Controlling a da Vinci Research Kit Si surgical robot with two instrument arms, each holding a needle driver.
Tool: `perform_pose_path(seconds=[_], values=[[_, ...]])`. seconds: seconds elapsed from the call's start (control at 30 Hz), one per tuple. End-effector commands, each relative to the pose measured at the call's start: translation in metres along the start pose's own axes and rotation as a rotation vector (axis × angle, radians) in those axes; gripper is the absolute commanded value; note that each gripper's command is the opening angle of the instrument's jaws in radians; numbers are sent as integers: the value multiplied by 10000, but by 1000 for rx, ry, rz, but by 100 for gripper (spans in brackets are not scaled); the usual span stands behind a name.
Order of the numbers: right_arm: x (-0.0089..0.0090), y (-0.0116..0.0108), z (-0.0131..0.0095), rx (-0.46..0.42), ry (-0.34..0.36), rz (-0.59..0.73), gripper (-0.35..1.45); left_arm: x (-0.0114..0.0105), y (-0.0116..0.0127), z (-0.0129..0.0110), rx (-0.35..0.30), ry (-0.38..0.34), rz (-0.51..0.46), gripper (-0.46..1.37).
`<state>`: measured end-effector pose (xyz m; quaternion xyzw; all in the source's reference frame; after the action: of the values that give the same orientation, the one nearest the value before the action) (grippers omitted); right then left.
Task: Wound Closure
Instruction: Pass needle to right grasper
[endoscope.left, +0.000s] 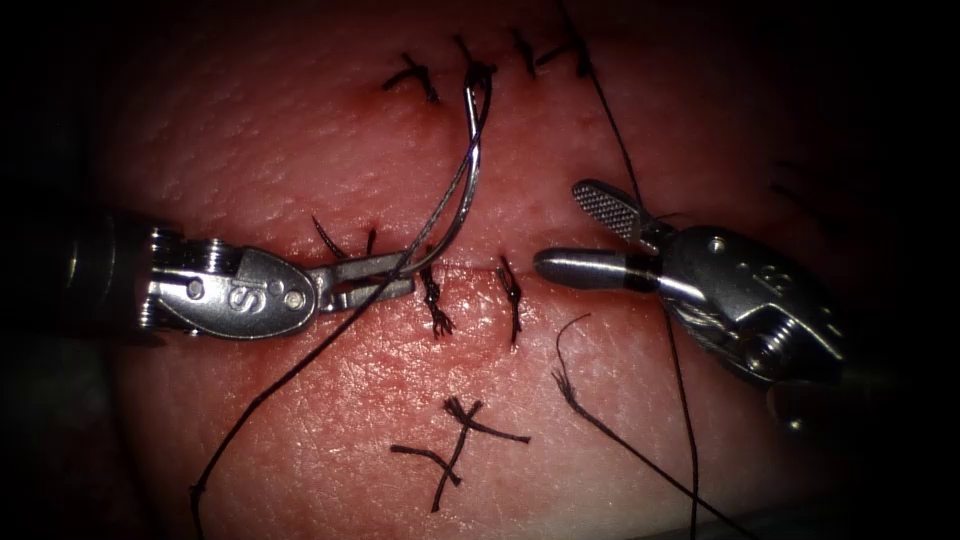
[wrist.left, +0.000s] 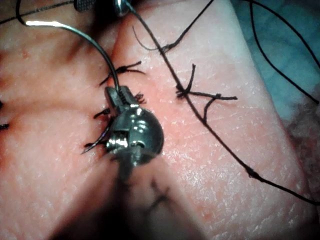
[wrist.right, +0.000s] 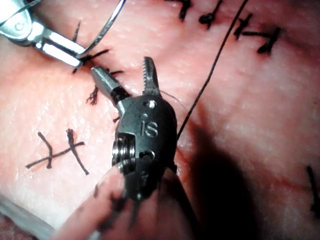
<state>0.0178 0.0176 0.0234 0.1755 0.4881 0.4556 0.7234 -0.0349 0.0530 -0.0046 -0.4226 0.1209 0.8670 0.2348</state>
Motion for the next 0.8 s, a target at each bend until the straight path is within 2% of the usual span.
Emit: perform_pose_path(seconds=[0.03,0.3,0.47,0.8], values=[[1,-3,3,20,2,-2,125,1,1,2,3,4,3,-35],[3,-10,17,25,23,-1,119,5,4,3,6,12,3,-35],[4,-10,19,23,24,6,114,9,7,3,8,24,2,-35],[7,-14,22,22,31,9,114,17,14,5,4,37,4,-35]])
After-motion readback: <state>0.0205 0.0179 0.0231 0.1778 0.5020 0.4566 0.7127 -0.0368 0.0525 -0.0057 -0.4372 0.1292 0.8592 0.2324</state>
